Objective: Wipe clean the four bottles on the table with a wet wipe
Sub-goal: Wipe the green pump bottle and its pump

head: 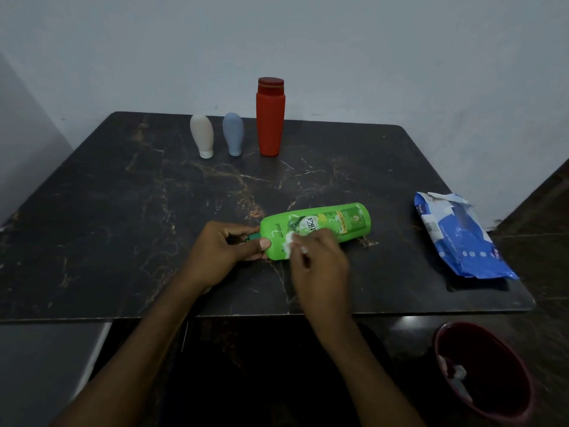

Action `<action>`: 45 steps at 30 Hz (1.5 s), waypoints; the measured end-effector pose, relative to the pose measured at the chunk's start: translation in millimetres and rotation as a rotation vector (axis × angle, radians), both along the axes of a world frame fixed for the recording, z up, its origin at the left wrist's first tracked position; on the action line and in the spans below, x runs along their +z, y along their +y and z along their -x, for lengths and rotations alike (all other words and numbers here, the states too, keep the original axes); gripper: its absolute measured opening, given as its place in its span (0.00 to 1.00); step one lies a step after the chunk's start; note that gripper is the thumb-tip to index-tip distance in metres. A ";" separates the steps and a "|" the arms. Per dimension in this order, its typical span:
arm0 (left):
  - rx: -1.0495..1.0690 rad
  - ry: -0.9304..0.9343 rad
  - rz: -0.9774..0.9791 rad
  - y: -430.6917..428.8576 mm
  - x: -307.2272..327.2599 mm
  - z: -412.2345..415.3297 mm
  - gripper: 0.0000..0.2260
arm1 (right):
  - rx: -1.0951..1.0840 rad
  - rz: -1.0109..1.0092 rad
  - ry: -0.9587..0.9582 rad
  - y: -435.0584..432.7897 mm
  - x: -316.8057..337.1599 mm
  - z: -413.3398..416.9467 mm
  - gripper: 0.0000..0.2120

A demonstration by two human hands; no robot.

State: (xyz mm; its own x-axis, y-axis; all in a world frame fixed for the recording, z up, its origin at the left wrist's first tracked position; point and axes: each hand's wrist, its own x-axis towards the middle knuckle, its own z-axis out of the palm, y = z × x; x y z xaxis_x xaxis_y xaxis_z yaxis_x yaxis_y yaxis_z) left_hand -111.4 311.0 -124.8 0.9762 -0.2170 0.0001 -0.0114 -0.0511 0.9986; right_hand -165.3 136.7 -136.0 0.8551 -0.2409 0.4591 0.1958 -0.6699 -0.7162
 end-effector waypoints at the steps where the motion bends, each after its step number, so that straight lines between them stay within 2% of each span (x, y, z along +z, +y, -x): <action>1: 0.005 -0.004 0.000 -0.2 0.3 0.2 0.13 | 0.035 0.022 -0.010 7.2 -2.1 3.0 0.07; 5: 0.001 -0.003 0.001 -0.3 1.9 1.5 0.14 | 0.052 0.033 0.009 -12.2 -0.2 -1.4 0.07; 10: -0.014 0.008 0.015 -0.4 1.2 1.1 0.15 | -0.222 -0.020 0.071 -91.5 3.1 -25.1 0.06; 12: -0.017 0.004 0.007 0.1 0.2 0.3 0.15 | -0.267 -0.064 0.098 -109.5 4.3 -30.0 0.06; 17: -0.020 -0.007 -0.004 0.7 -0.5 0.9 0.14 | -0.237 -0.053 0.101 -77.4 8.4 -22.3 0.08; 20: -0.012 -0.013 -0.006 0.9 -1.9 0.4 0.14 | -0.082 -0.089 0.080 -29.4 7.6 -10.1 0.07; 24: -0.009 -0.030 -0.017 2.8 -3.7 -0.3 0.15 | 0.136 0.070 -0.010 11.3 3.5 -2.3 0.09; 28: -0.068 -0.062 -0.023 4.9 -1.1 1.3 0.14 | 0.198 0.209 -0.021 11.9 19.1 -23.8 0.21; 29: -0.068 -0.063 -0.017 4.9 -0.9 1.3 0.14 | 0.191 0.230 -0.016 10.4 21.3 -27.0 0.21; 32: -0.055 -0.063 -0.018 4.6 -2.4 1.1 0.14 | 0.164 0.290 -0.013 12.1 14.9 -17.5 0.10; 33: -0.050 -0.061 -0.022 3.9 -2.3 1.5 0.14 | 0.155 0.292 -0.012 12.9 9.9 -9.1 0.10; 36: -0.045 -0.062 -0.045 3.3 -2.9 1.6 0.14 | 0.137 0.284 -0.030 13.1 2.5 5.1 0.12; 38: -0.061 -0.067 -0.057 4.8 -3.5 0.9 0.13 | 0.118 0.295 -0.036 13.6 8.3 -2.9 0.10; 41: -0.072 -0.114 -0.137 9.0 -3.9 -0.4 0.12 | 0.089 0.399 -0.010 18.2 21.0 -23.6 0.08; 45: -0.062 -0.104 -0.169 9.8 -3.2 -0.3 0.11 | 0.121 0.517 0.025 18.4 20.4 -25.9 0.14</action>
